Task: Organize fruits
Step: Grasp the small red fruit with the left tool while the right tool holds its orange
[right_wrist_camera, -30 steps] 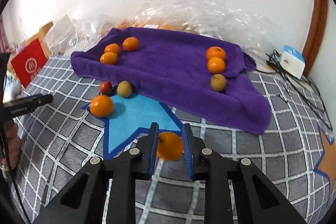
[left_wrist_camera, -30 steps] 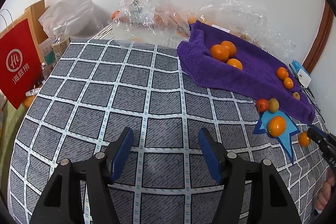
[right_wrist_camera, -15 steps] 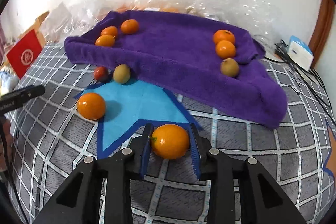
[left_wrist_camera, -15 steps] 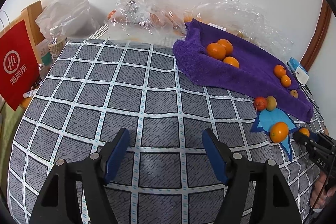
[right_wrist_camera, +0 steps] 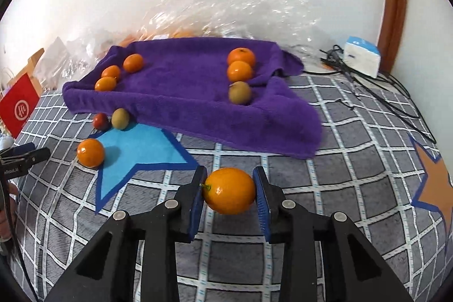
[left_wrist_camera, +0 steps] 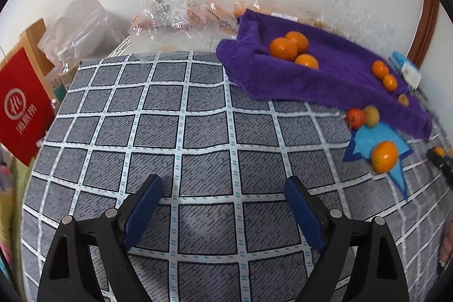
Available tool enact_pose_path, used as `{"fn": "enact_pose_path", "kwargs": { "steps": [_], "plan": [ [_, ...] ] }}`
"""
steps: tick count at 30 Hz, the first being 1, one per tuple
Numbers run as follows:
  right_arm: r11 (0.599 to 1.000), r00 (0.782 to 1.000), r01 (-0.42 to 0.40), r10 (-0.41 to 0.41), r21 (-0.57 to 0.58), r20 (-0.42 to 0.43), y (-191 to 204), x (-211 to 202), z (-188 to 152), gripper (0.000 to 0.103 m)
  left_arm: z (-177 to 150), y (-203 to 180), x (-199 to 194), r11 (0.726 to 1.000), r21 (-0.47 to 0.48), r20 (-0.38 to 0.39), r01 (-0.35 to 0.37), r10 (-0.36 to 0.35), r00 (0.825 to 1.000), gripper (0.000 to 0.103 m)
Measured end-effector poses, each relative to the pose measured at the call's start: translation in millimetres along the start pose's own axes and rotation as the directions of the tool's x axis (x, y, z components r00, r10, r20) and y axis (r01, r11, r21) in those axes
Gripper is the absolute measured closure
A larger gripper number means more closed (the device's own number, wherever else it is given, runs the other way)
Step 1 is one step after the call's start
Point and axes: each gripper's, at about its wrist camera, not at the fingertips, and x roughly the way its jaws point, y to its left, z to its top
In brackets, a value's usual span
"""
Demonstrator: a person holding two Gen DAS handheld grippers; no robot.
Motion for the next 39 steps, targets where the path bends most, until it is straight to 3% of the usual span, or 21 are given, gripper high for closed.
{"fn": "enact_pose_path", "kwargs": {
  "steps": [5, 7, 10, 14, 18, 22, 27, 37, 39],
  "plan": [
    [0.997, 0.999, -0.036, 0.036, 0.065, 0.009, -15, 0, 0, 0.070, 1, 2, -2, 1.000, -0.015, -0.002, -0.009, 0.009, 1.000, 0.015],
    [0.997, 1.000, -0.018, 0.018, 0.071, 0.011, -21, -1, 0, 0.070, 0, 3, -5, 0.999, -0.030, -0.008, -0.010, 0.009, 1.000, 0.021],
    [0.996, 0.999, 0.035, -0.036, 0.085, 0.003, -32, -2, 1, 0.070, 1, -5, -13, 0.998, -0.037, -0.031, 0.046, -0.047, 0.998, 0.025],
    [0.994, 1.000, 0.023, -0.024, 0.105, 0.008, -41, -5, 6, 0.070, 15, -35, -29, 0.988, -0.023, 0.022, 0.156, -0.155, 0.988, 0.025],
    [0.996, 0.999, 0.007, -0.010, 0.093, 0.033, -37, -6, 5, 0.070, 28, -72, -32, 0.985, 0.049, 0.065, 0.164, -0.167, 0.984, 0.026],
    [0.997, 0.999, -0.013, 0.011, 0.082, 0.030, -34, -3, 1, 0.070, 41, -100, -23, 0.982, 0.093, 0.057, 0.163, -0.169, 0.984, 0.044],
    [0.995, 0.999, -0.029, 0.027, 0.092, 0.019, -36, 0, 0, 0.070, 52, -115, 2, 0.981, 0.092, 0.028, 0.171, -0.174, 0.984, 0.059],
    [0.992, 0.999, -0.047, 0.048, 0.118, -0.002, -40, 6, -1, 0.070, 54, -118, 23, 0.967, 0.056, -0.004, 0.248, -0.249, 0.969, 0.062],
    [0.992, 0.999, -0.048, 0.049, 0.115, -0.007, -39, 8, 0, 0.070, 52, -117, 24, 0.965, 0.057, 0.003, 0.255, -0.255, 0.967, 0.068]
  ]
}}
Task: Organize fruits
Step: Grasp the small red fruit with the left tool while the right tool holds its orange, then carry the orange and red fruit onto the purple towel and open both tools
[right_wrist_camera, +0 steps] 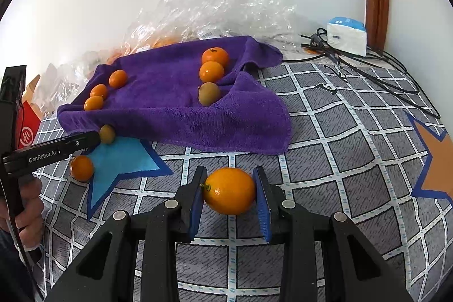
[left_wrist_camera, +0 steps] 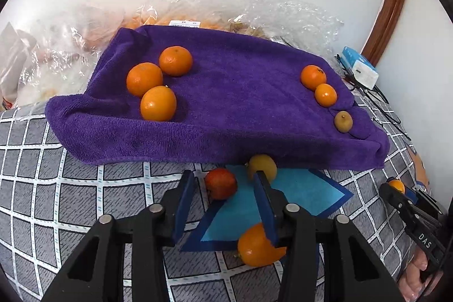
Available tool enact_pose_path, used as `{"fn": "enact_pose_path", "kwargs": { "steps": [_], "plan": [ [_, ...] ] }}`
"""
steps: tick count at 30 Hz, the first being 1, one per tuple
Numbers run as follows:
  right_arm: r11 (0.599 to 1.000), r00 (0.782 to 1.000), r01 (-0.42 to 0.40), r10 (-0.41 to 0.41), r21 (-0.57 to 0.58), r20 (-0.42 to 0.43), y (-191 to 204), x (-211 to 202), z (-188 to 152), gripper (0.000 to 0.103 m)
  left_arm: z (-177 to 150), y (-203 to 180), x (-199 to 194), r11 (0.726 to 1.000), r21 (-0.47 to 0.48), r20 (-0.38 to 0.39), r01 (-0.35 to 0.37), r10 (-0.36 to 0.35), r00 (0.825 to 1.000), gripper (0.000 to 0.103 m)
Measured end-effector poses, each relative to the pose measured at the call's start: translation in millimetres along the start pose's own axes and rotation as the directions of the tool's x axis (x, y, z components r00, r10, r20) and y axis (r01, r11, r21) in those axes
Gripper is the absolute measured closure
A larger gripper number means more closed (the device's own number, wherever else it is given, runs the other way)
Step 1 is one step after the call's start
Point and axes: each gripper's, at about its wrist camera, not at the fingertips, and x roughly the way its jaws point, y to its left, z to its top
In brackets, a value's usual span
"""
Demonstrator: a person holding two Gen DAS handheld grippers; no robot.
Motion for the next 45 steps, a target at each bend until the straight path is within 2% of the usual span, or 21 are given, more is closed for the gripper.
{"fn": "enact_pose_path", "kwargs": {
  "steps": [1, 6, 12, 21, 25, 29, 37, 42, 45],
  "plan": [
    [1.000, 1.000, -0.002, 0.002, 0.000, -0.003, 0, 1, 0, 0.070, -1, 1, 1, 1.000, -0.003, -0.004, -0.002, 0.002, 1.000, 0.073],
    [1.000, 1.000, -0.011, 0.011, 0.013, 0.000, -2, 1, 0, 0.070, 0, 6, 2, 1.000, -0.025, -0.017, 0.004, -0.004, 1.000, 0.080],
    [1.000, 1.000, -0.013, 0.013, 0.013, 0.004, -2, 0, -1, 0.070, -2, 10, -4, 0.999, -0.037, 0.004, 0.002, -0.002, 1.000, 0.080],
    [1.000, 1.000, -0.014, 0.013, 0.028, 0.027, -5, -5, -1, 0.070, -1, 19, -28, 0.997, -0.073, 0.093, 0.033, -0.026, 0.995, 0.080],
    [1.000, 0.999, 0.028, -0.028, 0.014, 0.046, -3, -10, -3, 0.070, 1, 21, -39, 0.996, -0.078, 0.140, 0.043, -0.032, 0.990, 0.080],
    [1.000, 0.999, 0.009, -0.009, 0.007, 0.052, 4, -19, -1, 0.070, 2, 26, -48, 0.994, -0.095, 0.175, 0.052, -0.035, 0.984, 0.080],
    [1.000, 0.994, -0.003, 0.006, -0.030, 0.108, 22, -44, 21, 0.070, 6, 34, -55, 0.993, -0.118, 0.200, 0.021, 0.003, 0.980, 0.080],
    [0.998, 0.991, 0.006, 0.003, -0.065, 0.131, 30, -52, 38, 0.070, 10, 36, -71, 0.991, -0.124, 0.225, 0.045, -0.017, 0.974, 0.080],
    [0.997, 0.990, 0.005, 0.006, -0.074, 0.140, 33, -52, 45, 0.070, 16, 35, -83, 0.993, -0.117, 0.237, 0.032, -0.003, 0.972, 0.080]
  ]
}}
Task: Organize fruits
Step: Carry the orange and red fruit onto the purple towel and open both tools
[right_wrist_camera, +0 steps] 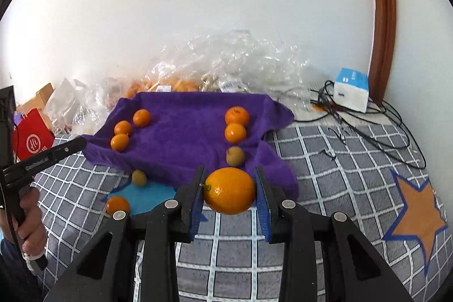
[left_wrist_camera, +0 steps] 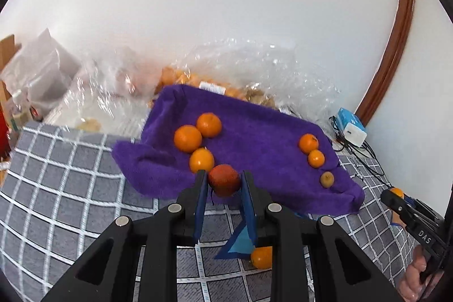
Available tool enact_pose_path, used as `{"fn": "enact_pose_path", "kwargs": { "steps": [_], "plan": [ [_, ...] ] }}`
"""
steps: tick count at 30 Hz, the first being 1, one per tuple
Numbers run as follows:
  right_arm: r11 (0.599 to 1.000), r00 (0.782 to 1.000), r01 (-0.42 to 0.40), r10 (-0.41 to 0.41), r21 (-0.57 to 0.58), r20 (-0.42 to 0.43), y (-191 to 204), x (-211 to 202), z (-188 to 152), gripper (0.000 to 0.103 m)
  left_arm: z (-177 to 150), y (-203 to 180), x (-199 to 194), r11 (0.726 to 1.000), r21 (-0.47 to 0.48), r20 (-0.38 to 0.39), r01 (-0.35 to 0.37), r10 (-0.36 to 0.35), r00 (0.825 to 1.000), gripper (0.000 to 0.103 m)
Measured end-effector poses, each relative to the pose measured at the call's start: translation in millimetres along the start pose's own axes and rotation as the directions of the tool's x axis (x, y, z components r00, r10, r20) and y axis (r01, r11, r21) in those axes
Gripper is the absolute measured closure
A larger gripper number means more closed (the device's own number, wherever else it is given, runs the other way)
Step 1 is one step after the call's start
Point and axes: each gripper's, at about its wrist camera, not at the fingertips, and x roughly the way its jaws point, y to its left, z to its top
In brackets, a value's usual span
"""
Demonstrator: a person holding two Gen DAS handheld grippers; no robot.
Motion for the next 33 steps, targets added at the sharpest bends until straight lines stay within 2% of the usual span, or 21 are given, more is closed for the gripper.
{"fn": "enact_pose_path", "kwargs": {
  "steps": [3, 20, 33],
  "plan": [
    [1.000, 1.000, -0.010, 0.010, 0.002, 0.007, 3, 0, 5, 0.070, 8, -1, -9, 1.000, -0.007, 0.005, 0.005, -0.005, 1.000, 0.080],
    [0.999, 0.999, -0.006, 0.005, 0.040, 0.032, -6, 6, 39, 0.070, 38, -2, -44, 0.998, 0.010, 0.054, -0.069, 0.068, 0.996, 0.080],
    [0.999, 0.999, -0.017, 0.016, 0.038, 0.028, 0, 24, 60, 0.070, 53, 8, -32, 0.996, 0.011, 0.045, -0.091, 0.090, 0.995, 0.080]
  ]
}}
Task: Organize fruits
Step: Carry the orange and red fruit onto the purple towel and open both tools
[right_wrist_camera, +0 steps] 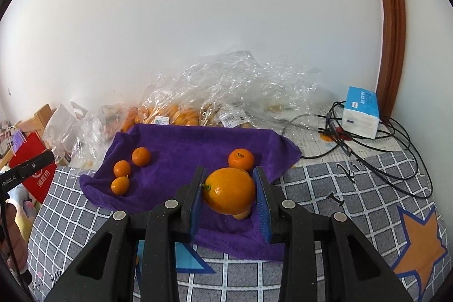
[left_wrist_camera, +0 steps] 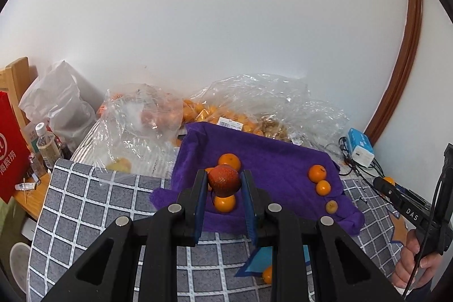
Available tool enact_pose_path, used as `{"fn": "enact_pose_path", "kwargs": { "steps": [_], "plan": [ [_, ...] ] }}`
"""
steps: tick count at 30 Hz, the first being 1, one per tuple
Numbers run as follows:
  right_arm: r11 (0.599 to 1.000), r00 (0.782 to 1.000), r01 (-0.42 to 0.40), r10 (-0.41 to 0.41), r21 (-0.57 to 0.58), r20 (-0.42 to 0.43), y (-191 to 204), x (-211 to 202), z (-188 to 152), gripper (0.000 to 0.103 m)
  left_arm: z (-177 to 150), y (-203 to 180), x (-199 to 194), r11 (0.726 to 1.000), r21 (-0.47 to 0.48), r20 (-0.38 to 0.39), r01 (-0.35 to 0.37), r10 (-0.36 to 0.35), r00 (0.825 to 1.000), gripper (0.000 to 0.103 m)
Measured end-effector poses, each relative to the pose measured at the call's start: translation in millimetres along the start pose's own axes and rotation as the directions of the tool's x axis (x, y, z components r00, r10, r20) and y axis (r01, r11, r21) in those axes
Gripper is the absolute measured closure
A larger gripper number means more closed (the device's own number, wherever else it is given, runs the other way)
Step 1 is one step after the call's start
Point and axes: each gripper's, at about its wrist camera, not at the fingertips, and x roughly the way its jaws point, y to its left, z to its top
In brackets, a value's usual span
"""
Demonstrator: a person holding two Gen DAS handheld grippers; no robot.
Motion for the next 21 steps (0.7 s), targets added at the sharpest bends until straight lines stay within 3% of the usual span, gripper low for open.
{"fn": "enact_pose_path", "kwargs": {
  "steps": [10, 21],
  "plan": [
    [0.999, 0.994, -0.024, 0.021, -0.028, -0.112, 8, 66, -9, 0.070, 6, 16, 39, 1.000, -0.008, -0.053, -0.026, 0.025, 0.998, 0.080],
    [0.995, 0.980, -0.007, -0.014, -0.102, -0.201, 19, 121, -26, 0.070, 1, 2, 96, 1.000, -0.002, -0.149, 0.023, -0.023, 0.989, 0.080]
  ]
}}
